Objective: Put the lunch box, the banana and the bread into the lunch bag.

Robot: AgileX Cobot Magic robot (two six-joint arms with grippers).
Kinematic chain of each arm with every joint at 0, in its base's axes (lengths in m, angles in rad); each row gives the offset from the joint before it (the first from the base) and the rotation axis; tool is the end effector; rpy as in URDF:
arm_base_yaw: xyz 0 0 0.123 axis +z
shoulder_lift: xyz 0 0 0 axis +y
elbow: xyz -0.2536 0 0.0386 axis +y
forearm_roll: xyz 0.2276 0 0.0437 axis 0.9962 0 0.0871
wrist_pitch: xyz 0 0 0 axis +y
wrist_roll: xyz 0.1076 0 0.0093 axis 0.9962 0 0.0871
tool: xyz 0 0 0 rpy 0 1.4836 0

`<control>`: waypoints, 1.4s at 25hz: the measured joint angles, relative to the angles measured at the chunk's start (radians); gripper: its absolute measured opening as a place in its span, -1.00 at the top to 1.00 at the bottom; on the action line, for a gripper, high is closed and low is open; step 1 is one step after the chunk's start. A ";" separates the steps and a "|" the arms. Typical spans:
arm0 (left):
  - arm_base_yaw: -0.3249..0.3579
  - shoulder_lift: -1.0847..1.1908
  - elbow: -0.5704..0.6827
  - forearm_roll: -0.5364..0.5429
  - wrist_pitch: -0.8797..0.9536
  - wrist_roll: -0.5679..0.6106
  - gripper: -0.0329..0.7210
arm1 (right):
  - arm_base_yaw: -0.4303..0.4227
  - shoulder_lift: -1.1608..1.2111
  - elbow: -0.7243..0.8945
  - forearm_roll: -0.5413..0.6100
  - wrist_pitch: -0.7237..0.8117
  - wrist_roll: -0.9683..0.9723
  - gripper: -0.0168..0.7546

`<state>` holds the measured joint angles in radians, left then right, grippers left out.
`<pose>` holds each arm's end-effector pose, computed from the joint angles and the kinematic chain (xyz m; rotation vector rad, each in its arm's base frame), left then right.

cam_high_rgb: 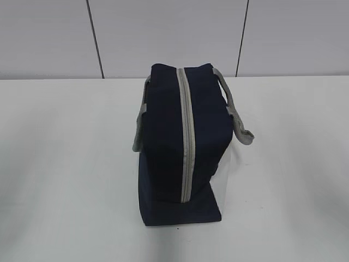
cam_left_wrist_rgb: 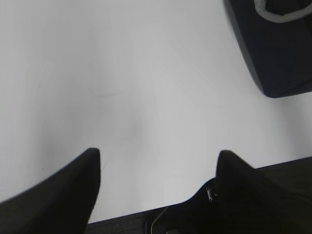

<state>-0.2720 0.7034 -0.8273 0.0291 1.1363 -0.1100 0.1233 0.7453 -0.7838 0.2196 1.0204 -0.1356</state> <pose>0.1134 -0.0287 0.3017 0.2065 2.4910 -0.1213 0.1293 0.0362 0.2937 -0.2567 2.4395 0.2748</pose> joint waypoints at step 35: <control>0.000 -0.488 0.304 0.034 -0.030 -0.015 -0.33 | 0.000 -0.726 0.277 -0.280 0.126 0.136 -0.37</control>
<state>-0.2720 0.2153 -0.5231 0.0630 1.1060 -0.1246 0.1233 0.0190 -0.5067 -0.0603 1.1469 0.0000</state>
